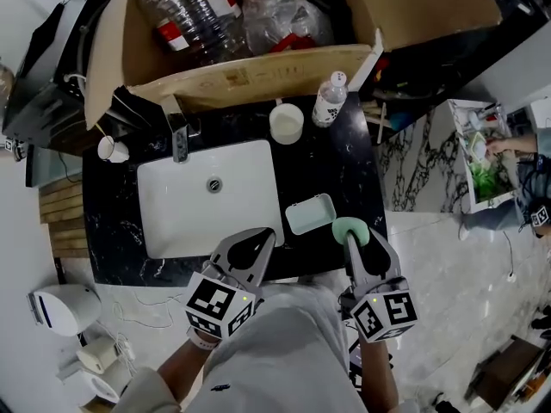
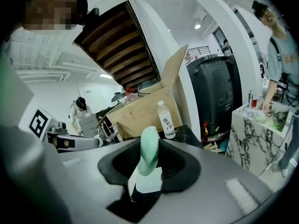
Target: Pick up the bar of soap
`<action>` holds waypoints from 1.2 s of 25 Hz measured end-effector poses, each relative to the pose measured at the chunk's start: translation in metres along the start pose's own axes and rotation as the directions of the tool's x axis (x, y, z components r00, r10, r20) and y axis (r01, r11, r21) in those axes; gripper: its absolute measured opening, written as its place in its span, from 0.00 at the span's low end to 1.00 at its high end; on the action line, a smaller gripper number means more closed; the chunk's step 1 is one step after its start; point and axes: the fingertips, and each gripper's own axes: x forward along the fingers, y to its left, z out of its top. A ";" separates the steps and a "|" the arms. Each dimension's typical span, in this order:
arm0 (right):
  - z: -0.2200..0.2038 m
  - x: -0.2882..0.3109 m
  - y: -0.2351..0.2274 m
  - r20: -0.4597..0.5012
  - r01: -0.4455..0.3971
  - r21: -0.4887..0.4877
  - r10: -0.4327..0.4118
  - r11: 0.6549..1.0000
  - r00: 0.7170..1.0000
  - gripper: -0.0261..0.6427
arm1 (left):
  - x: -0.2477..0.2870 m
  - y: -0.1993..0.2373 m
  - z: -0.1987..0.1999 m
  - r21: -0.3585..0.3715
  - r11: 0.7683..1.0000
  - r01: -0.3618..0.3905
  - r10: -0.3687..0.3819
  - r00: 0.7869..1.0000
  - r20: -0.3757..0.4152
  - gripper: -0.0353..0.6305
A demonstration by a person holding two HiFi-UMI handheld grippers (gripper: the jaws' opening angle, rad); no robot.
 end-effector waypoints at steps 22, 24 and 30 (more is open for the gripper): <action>0.061 -0.041 0.019 0.200 -0.001 -0.080 0.017 0.997 0.980 0.23 | -0.053 -0.004 0.058 0.060 0.998 -0.027 0.015 0.980 0.198 0.06; 0.063 -0.042 0.024 0.213 -0.003 -0.084 0.021 0.996 0.977 0.23 | -0.058 -0.003 0.060 0.064 0.998 -0.026 0.012 0.978 0.208 0.06; 0.070 -0.043 0.034 0.238 0.002 -0.102 0.023 0.995 0.971 0.23 | -0.064 0.000 0.061 0.060 0.998 -0.020 0.006 0.976 0.220 0.06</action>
